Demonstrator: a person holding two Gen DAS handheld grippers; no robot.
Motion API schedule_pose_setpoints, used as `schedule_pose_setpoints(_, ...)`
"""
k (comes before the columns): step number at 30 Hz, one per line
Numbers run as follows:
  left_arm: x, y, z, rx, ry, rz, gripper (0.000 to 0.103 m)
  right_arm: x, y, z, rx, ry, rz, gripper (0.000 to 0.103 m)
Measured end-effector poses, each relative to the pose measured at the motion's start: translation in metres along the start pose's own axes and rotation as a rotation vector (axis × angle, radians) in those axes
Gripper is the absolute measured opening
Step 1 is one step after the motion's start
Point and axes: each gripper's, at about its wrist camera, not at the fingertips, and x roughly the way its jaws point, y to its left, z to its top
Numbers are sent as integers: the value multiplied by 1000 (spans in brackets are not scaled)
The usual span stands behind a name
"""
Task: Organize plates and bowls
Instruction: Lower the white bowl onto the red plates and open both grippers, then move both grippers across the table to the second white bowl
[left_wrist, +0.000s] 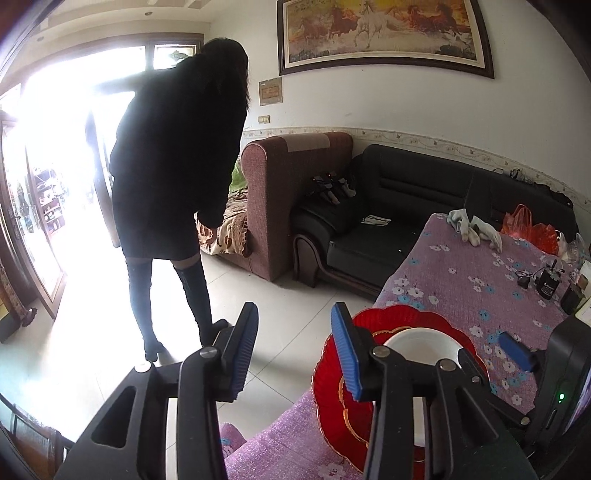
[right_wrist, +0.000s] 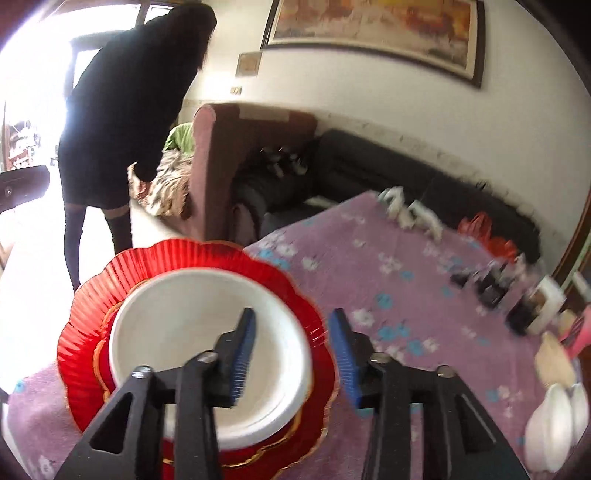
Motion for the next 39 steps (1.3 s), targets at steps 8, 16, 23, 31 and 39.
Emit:
schedule_pose_setpoints(8,-2,1,1,0,-4,-3,41,-8,1,2,-2,-33,2,55)
schedule_pose_setpoints(16,-4,-7,-1,18,4,1,43,-26,-34,10,174,-99,39,56)
schedule_pose_setpoints(23,-24,-49,-2,107,-4,-35,69,-36,-80,7,354,-75,162,56)
schedule_pose_setpoints(31,-61,-127,-20,256,-29,-117,75,-74,-163,-29,499,-117,78,56)
schedule_pose_setpoints(39,-104,-193,-34,328,-57,-197,75,-131,-255,-79,611,-160,-49,56)
